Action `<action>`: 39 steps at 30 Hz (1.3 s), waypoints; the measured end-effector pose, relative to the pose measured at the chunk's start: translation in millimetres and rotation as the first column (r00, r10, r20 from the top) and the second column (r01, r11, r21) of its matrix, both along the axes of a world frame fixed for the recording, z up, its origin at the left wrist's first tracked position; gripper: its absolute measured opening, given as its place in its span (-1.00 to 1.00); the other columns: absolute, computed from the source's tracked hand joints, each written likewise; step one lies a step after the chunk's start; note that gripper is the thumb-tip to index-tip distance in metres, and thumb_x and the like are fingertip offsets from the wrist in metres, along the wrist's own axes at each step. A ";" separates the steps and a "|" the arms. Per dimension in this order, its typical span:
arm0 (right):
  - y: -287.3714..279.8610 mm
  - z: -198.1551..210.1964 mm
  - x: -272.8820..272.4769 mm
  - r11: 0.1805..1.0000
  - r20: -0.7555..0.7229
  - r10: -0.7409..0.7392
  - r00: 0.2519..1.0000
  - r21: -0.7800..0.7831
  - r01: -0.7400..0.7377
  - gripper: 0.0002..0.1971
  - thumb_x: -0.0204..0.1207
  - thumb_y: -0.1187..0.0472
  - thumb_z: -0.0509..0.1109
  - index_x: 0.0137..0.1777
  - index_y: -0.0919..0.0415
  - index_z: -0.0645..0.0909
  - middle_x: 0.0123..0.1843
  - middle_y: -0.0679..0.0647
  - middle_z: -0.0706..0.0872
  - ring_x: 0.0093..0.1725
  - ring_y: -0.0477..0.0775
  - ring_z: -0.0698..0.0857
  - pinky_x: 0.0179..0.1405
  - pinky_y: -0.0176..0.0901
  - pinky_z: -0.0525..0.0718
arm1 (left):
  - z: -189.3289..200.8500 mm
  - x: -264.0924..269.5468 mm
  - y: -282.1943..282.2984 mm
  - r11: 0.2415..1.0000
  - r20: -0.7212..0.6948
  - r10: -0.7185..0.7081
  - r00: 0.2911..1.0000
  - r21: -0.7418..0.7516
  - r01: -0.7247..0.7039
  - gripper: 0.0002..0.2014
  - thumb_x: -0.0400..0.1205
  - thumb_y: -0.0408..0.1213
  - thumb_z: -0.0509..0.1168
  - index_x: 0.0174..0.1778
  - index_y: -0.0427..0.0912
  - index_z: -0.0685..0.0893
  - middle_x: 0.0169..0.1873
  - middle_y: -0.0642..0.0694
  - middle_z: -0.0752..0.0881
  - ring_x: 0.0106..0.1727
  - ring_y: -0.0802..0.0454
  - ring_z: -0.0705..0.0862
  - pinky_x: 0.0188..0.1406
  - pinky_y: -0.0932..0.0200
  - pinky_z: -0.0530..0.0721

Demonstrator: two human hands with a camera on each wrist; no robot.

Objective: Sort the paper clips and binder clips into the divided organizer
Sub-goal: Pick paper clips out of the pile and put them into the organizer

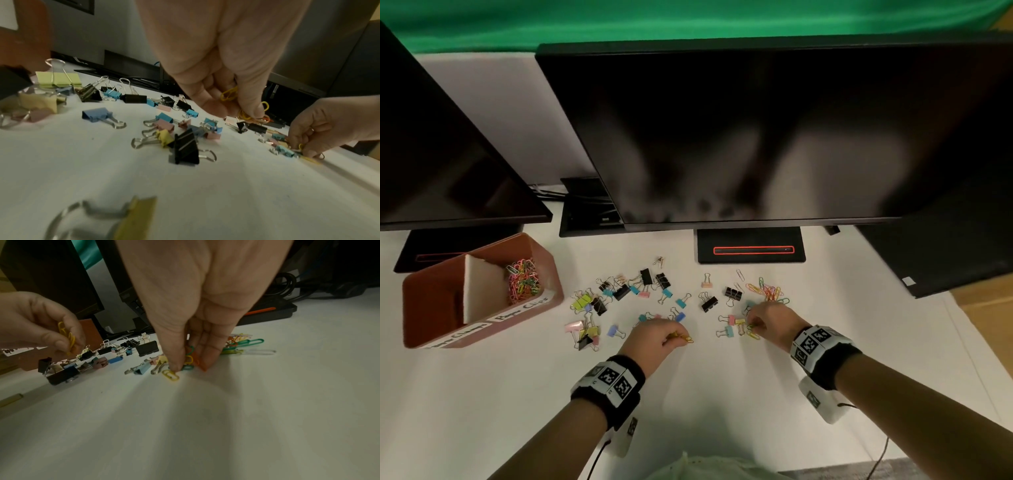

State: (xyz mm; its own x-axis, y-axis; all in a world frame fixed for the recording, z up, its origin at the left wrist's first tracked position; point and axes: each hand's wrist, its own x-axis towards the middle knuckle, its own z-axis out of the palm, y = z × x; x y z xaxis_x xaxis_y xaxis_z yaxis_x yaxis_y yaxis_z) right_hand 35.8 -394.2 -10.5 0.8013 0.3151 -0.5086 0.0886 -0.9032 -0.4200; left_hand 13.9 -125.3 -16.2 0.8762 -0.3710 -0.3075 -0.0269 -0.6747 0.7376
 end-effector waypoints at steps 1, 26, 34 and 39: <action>3.0 1.3 0.2 1.000 -0.009 0.001 1.000 -0.019 -0.001 -0.82 0.58 0.22 0.30 0.11 0.21 0.66 0.11 0.12 0.70 0.11 0.08 0.64 0.12 -0.25 0.53 | 5.0 1.1 0.8 1.000 -0.004 0.021 1.000 -0.010 -0.021 -0.90 0.53 -0.25 0.40 -0.07 -0.07 0.77 -0.28 0.15 0.71 -0.29 0.29 0.63 0.11 0.28 0.60; 218.4 88.8 60.6 0.934 0.291 0.189 0.938 0.240 -0.263 -0.81 0.51 0.28 0.33 0.10 0.19 0.65 0.07 0.10 0.71 0.01 0.07 0.67 0.12 -0.13 0.65 | 74.5 36.8 211.3 0.779 0.175 0.623 0.762 -0.051 -0.625 -0.92 0.49 -0.20 0.44 -0.12 0.04 0.75 -0.25 -0.08 0.79 -0.18 -0.04 0.75 -0.02 -0.09 0.74; 359.4 96.5 97.9 0.916 0.228 0.228 0.947 0.280 -0.288 -0.60 0.55 0.21 0.36 0.38 0.16 0.48 0.31 0.19 0.62 0.27 0.15 0.62 0.30 -0.05 0.57 | 77.5 58.0 229.0 0.819 0.128 0.505 0.853 0.239 -0.521 -0.66 0.55 -0.31 0.37 0.25 -0.20 0.62 0.09 -0.20 0.74 0.14 -0.13 0.68 0.22 0.04 0.59; 322.8 84.9 99.3 0.878 0.263 0.229 0.937 0.360 -0.315 -0.64 0.58 0.12 0.31 0.37 0.11 0.50 0.29 0.07 0.61 0.25 0.01 0.59 0.28 -0.12 0.58 | 85.2 44.9 222.0 0.851 0.149 0.498 0.854 0.105 -0.514 -0.59 0.56 -0.27 0.36 0.35 -0.07 0.55 0.16 -0.07 0.70 0.16 0.03 0.64 0.23 0.13 0.58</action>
